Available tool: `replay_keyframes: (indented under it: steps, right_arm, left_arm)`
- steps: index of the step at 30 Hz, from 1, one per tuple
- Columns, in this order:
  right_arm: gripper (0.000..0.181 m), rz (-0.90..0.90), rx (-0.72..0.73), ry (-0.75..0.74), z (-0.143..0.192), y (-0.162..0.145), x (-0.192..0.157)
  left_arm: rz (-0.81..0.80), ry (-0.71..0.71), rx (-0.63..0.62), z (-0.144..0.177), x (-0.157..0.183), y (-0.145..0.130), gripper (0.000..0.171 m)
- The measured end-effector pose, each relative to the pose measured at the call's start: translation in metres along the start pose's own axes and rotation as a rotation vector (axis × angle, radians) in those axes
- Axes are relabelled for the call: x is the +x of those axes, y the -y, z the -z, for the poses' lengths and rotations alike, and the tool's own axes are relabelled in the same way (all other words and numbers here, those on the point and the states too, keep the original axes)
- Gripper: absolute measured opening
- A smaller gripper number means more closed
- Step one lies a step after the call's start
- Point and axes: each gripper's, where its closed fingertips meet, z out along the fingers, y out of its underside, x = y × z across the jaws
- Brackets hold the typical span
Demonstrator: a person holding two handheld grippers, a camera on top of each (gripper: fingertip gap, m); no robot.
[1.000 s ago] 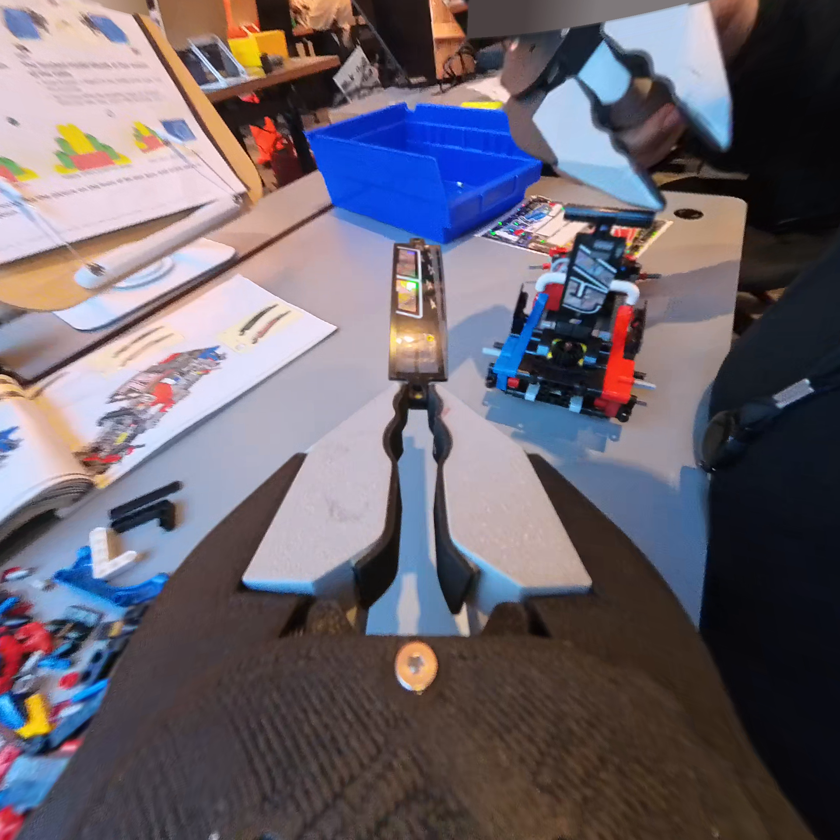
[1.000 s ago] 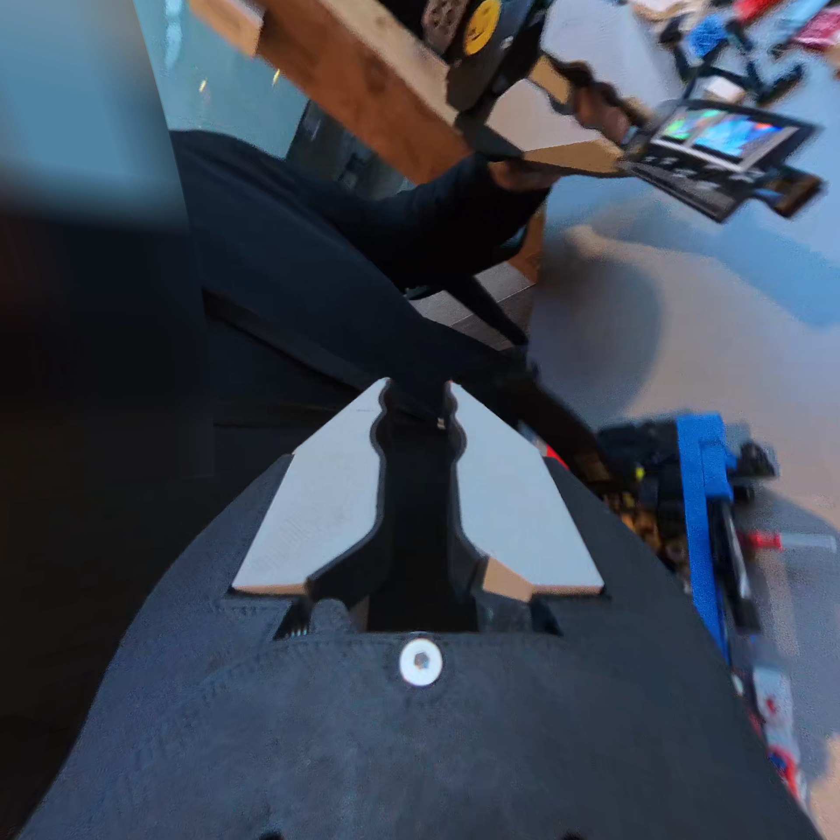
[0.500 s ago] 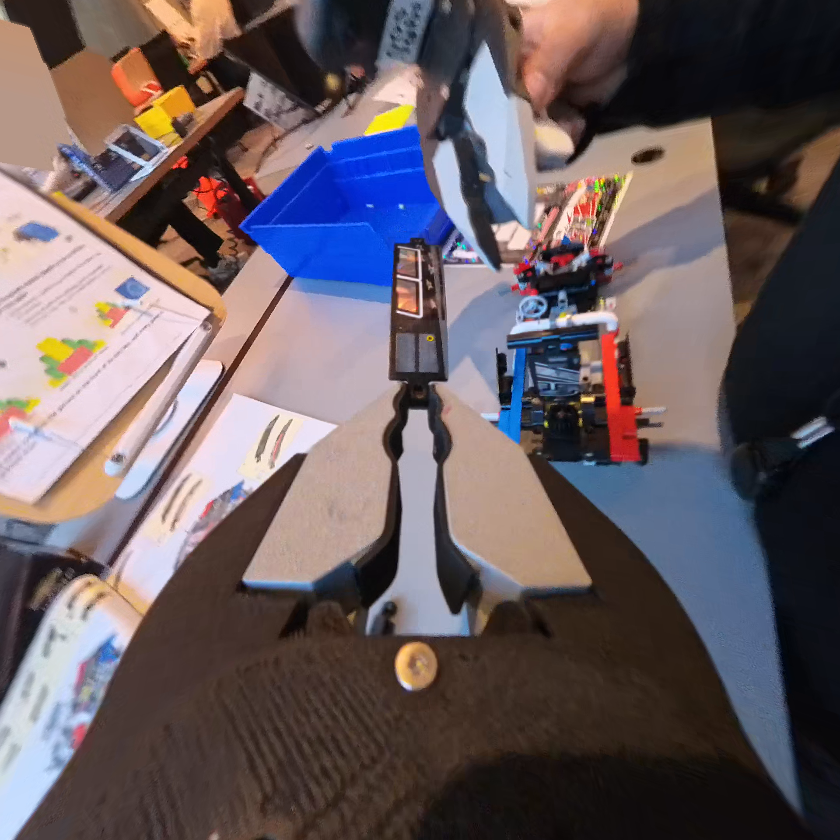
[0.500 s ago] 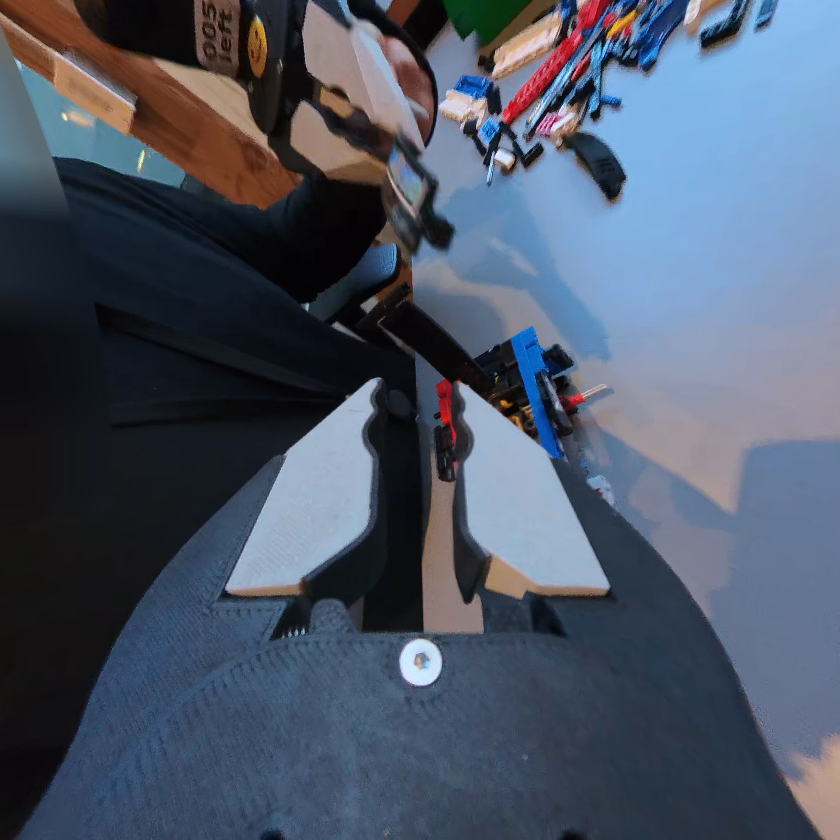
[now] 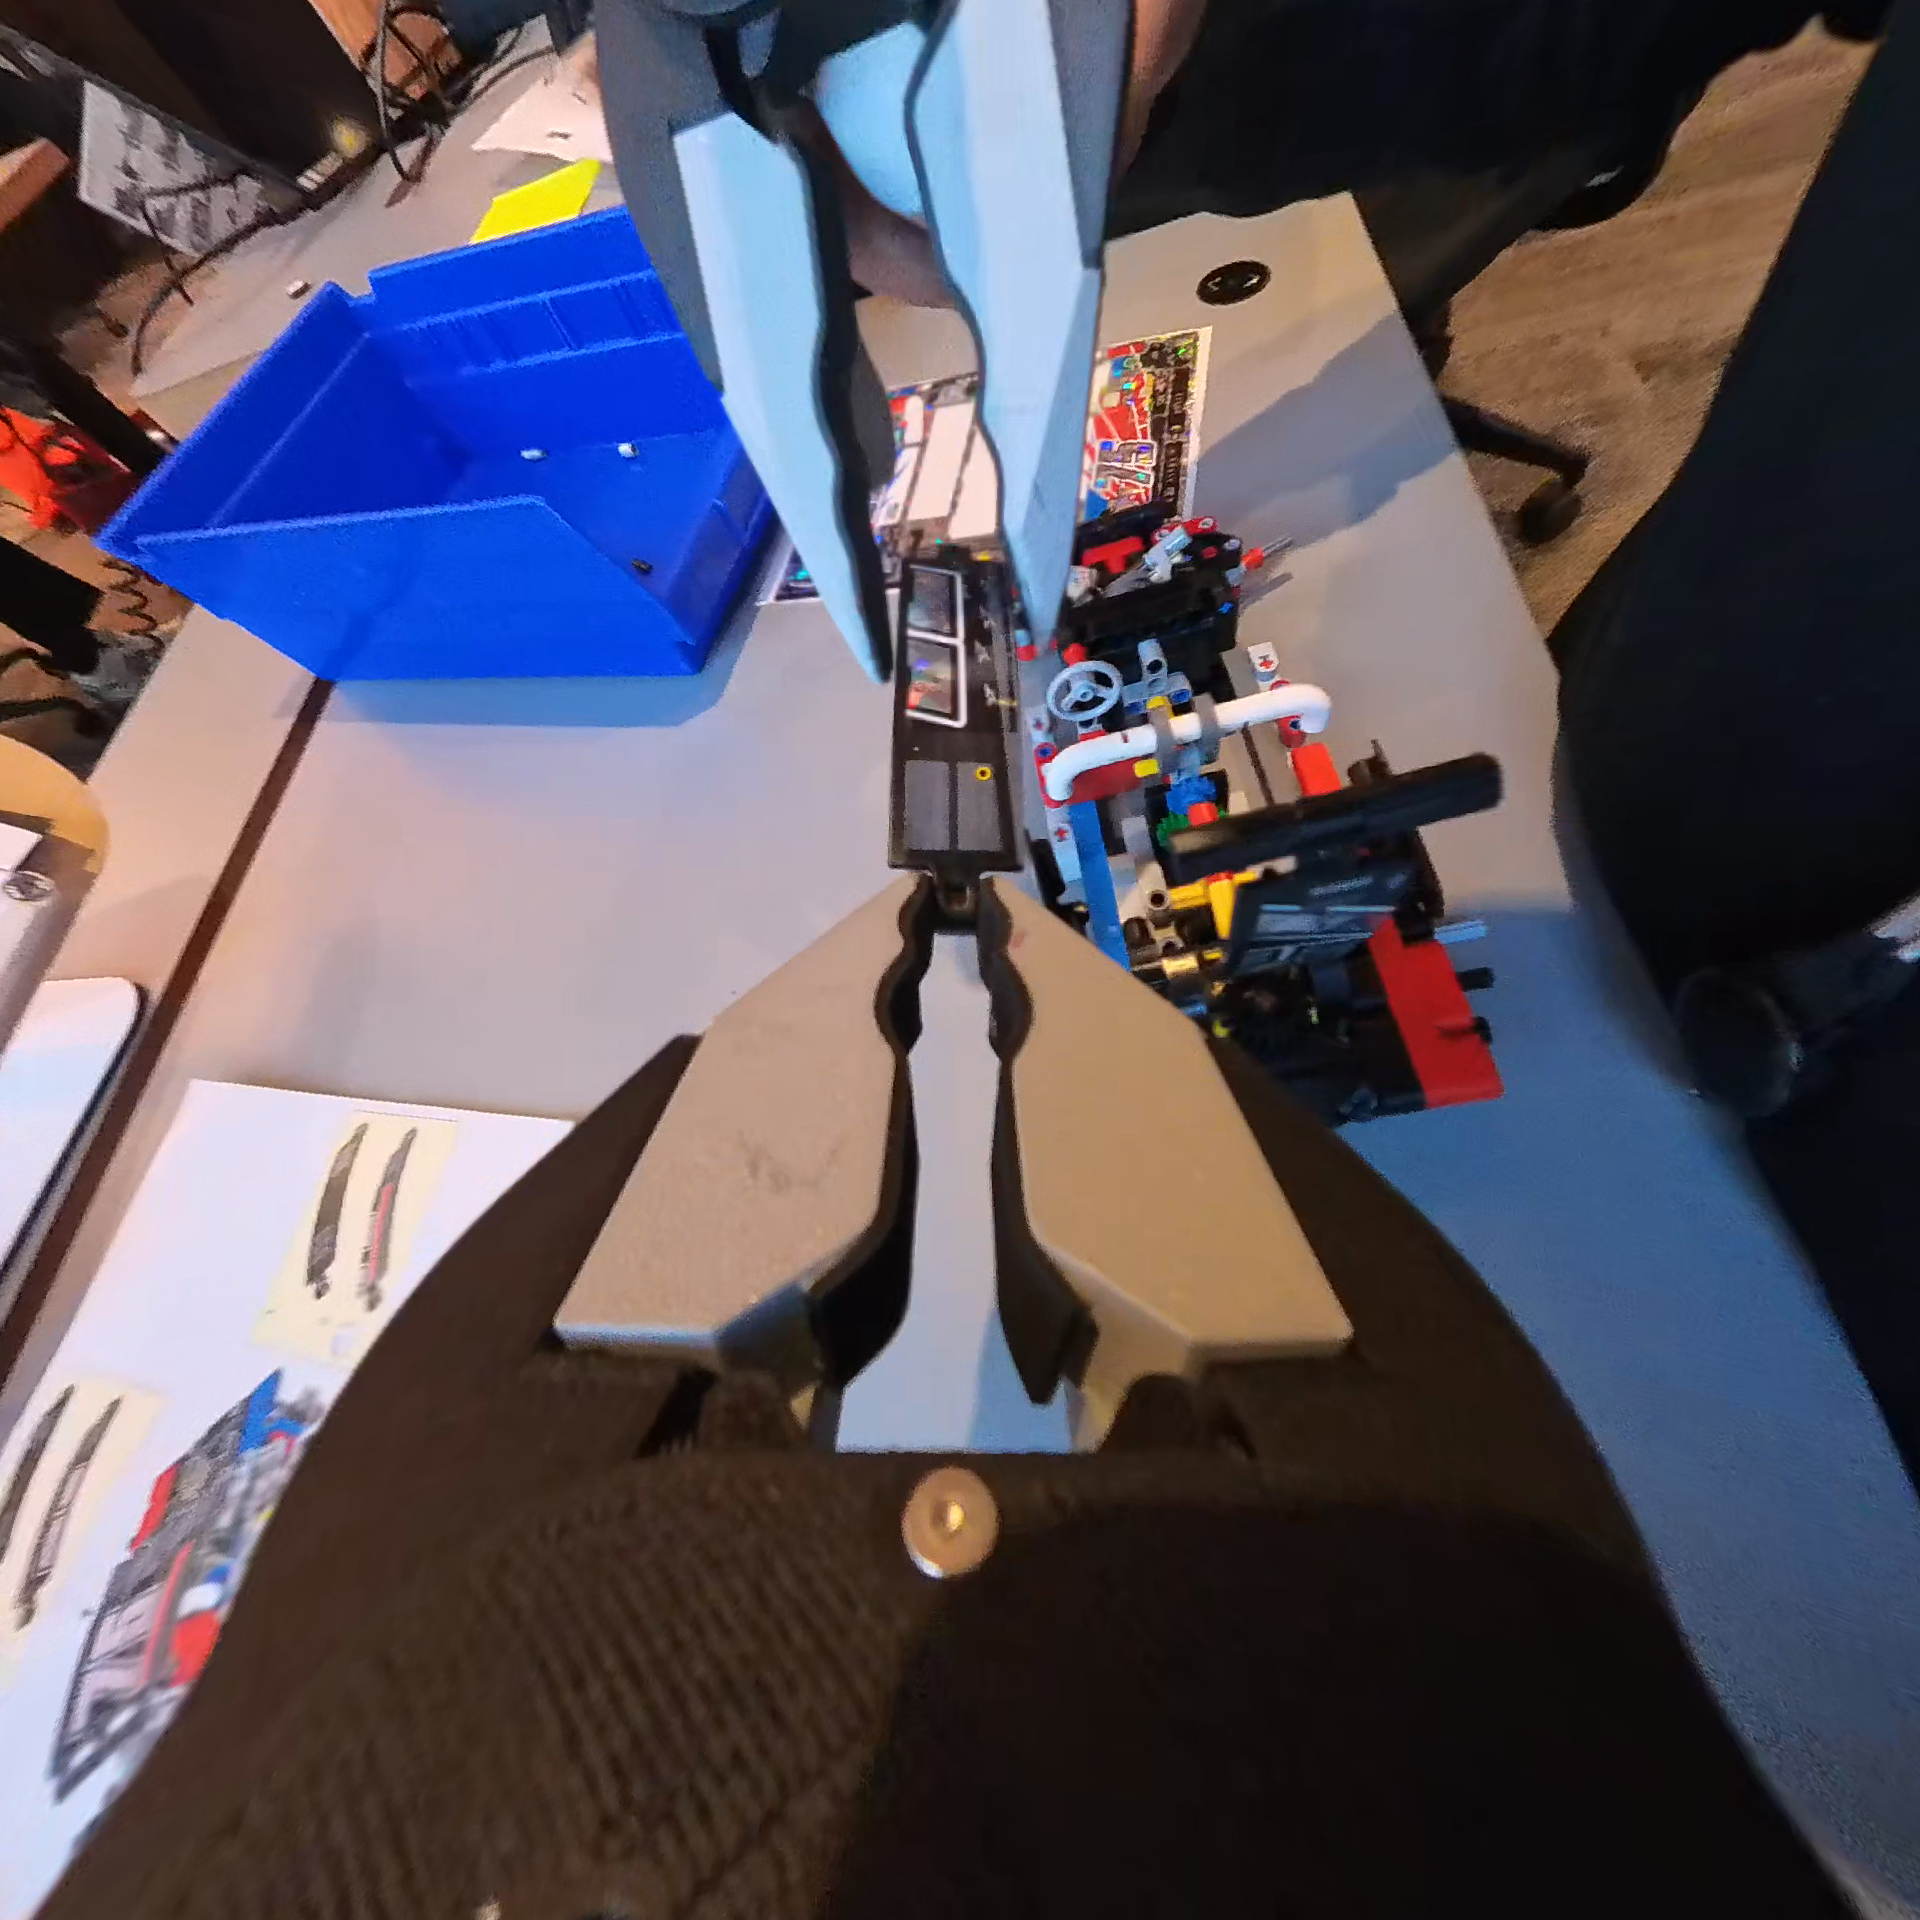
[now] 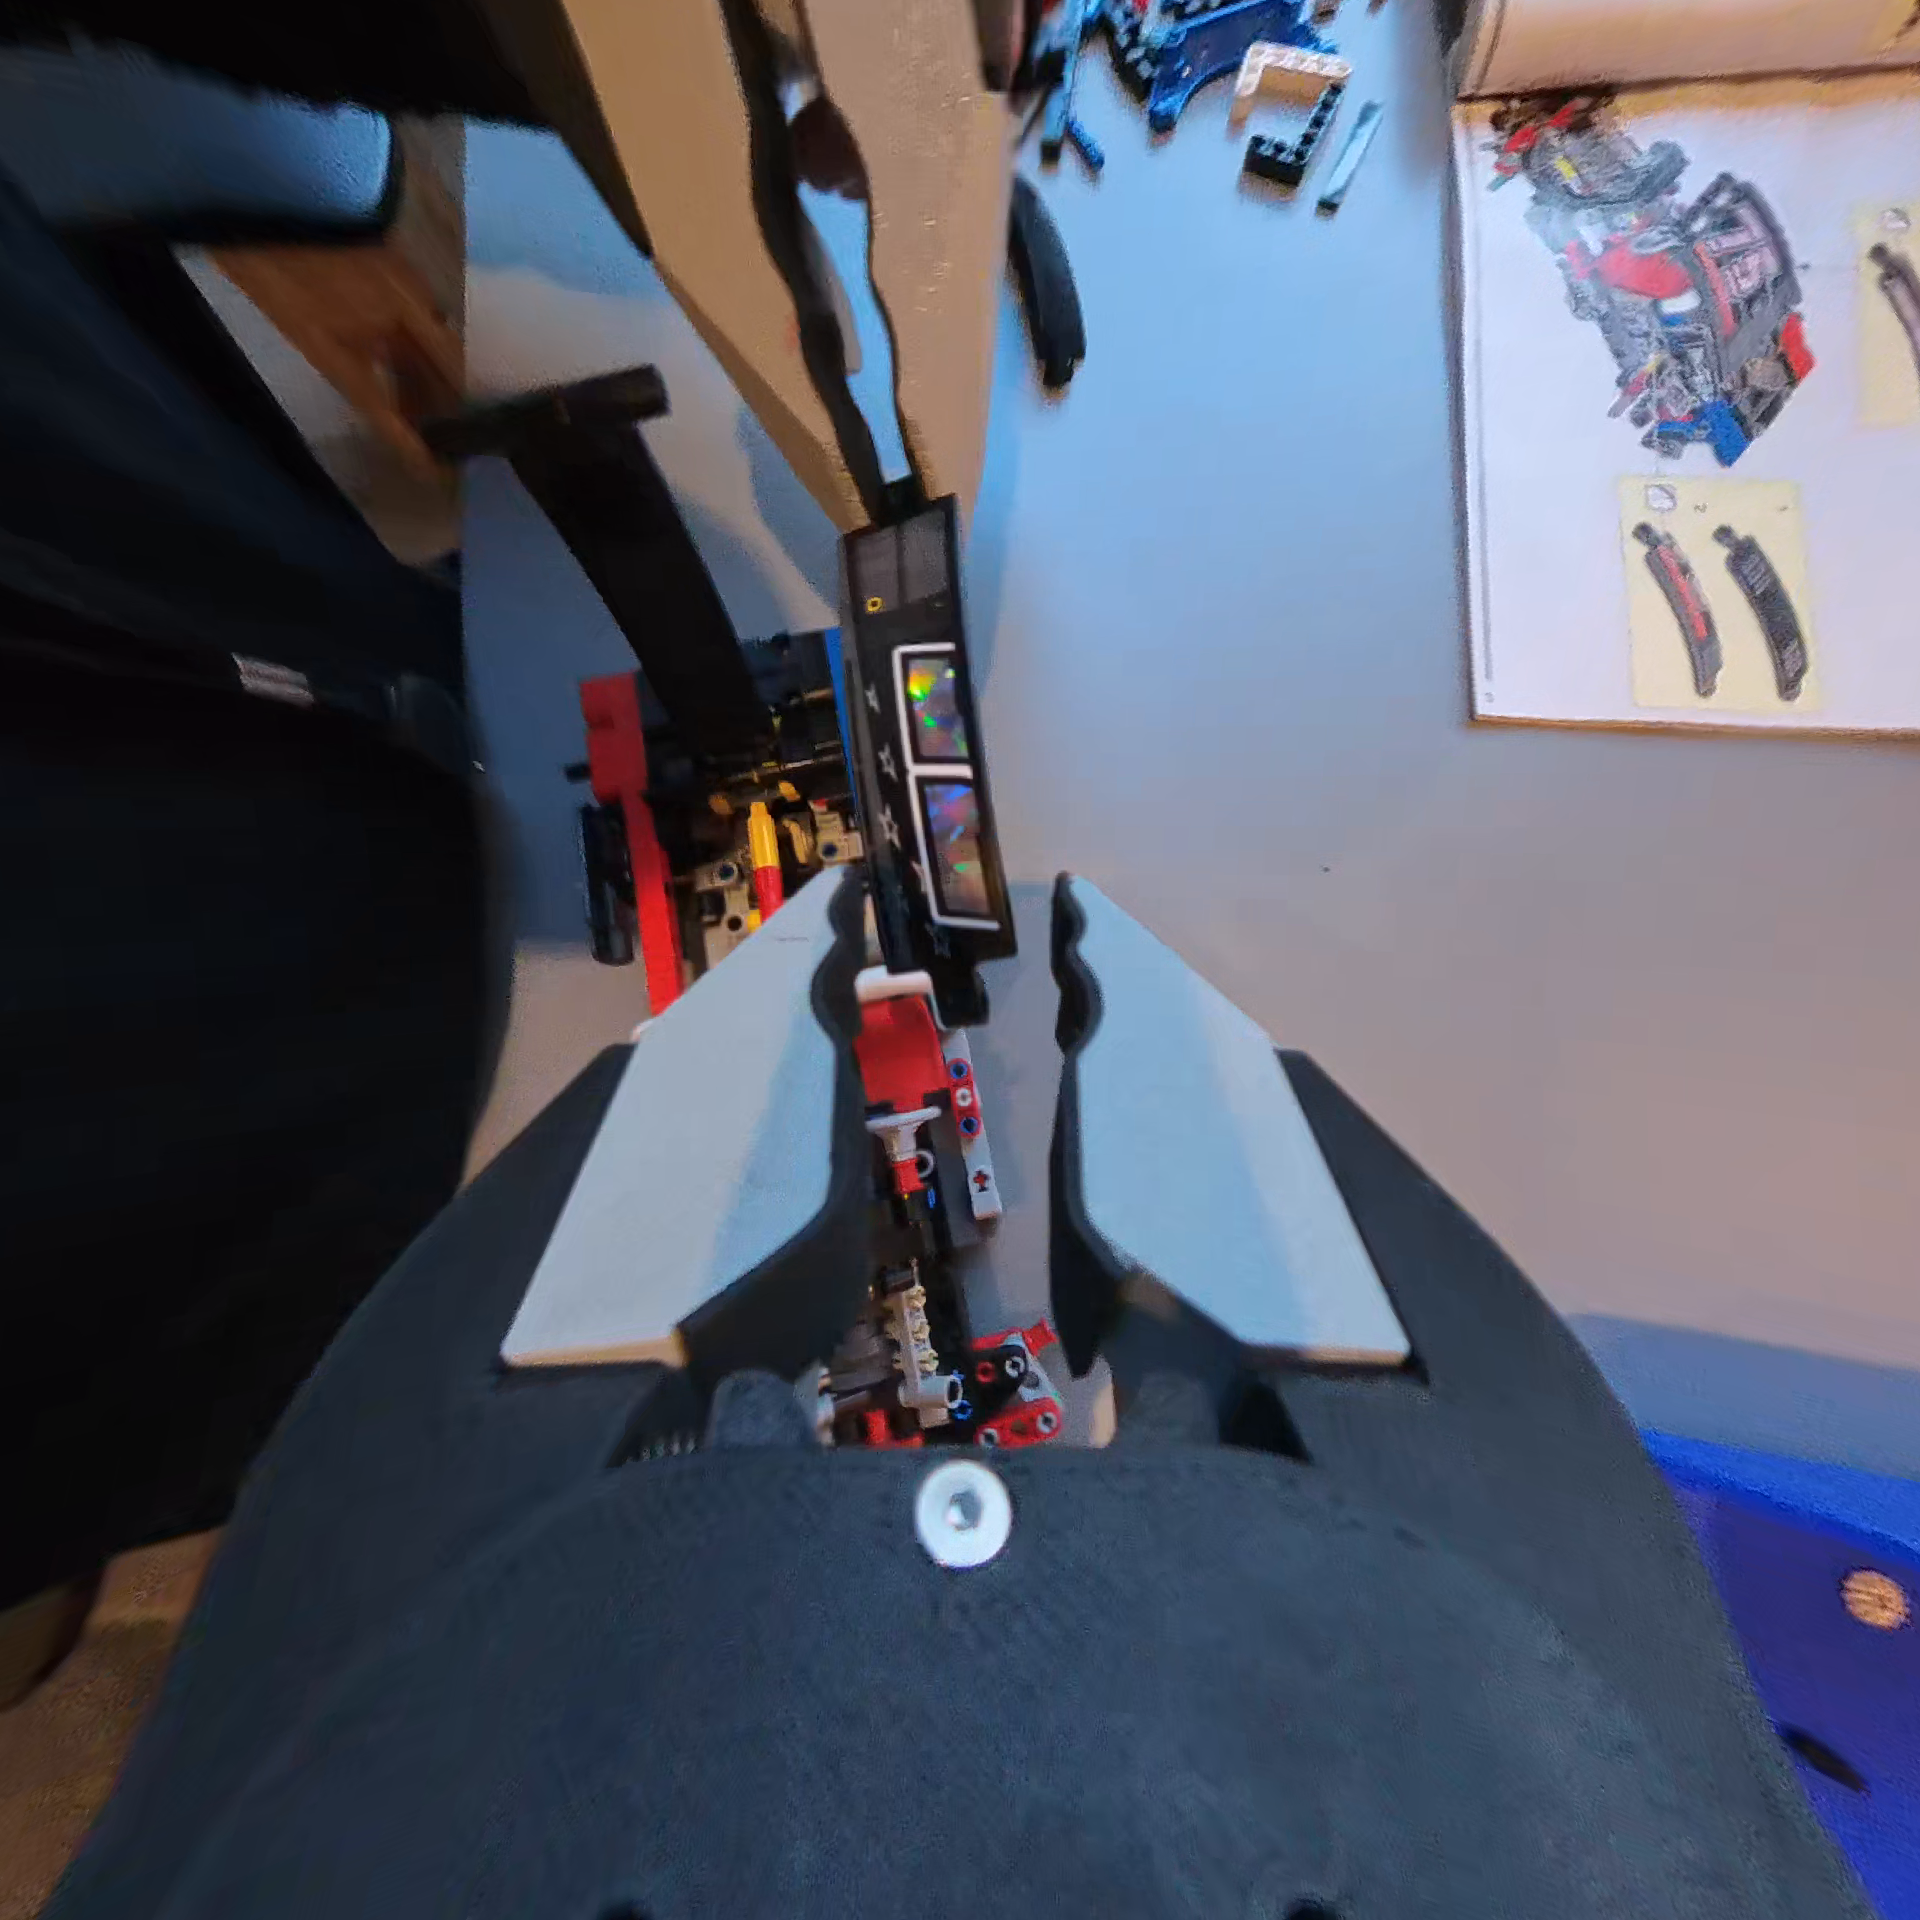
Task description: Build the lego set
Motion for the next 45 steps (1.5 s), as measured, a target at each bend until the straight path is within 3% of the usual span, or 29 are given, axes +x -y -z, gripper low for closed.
replay_keyframes:
  steps: [2,6,14,17,20,26,45]
  right_arm:
    - [0.024,0.061,-0.035,-0.025,-0.006,-0.001,-0.002]
    - [0.03,0.127,-0.057,-0.097,-0.011,-0.001,0.001]
    - [0.024,0.042,-0.024,0.001,-0.016,-0.013,-0.013]
    - [0.024,0.053,-0.088,0.0,-0.014,-0.026,-0.016]
    - [0.023,0.085,-0.146,-0.005,-0.015,-0.032,-0.019]
    - [0.023,0.147,-0.237,-0.032,-0.024,-0.039,-0.021]
    - [0.023,0.134,-0.153,0.098,-0.03,-0.04,-0.021]
  left_arm:
    - [0.034,-0.02,0.014,-0.003,0.002,-0.003,0.005]
    - [0.144,-0.082,0.06,-0.006,0.006,-0.011,0.005]
    - [0.243,-0.172,0.119,-0.016,0.019,-0.018,0.005]
    - [0.304,-0.213,0.081,-0.016,0.021,-0.031,0.017]
    - [0.367,-0.245,0.084,-0.009,0.02,-0.039,0.011]
    - [0.385,-0.361,0.031,-0.016,0.036,-0.049,0.004]
    - [0.415,-0.524,0.072,-0.023,0.047,-0.043,0.016]
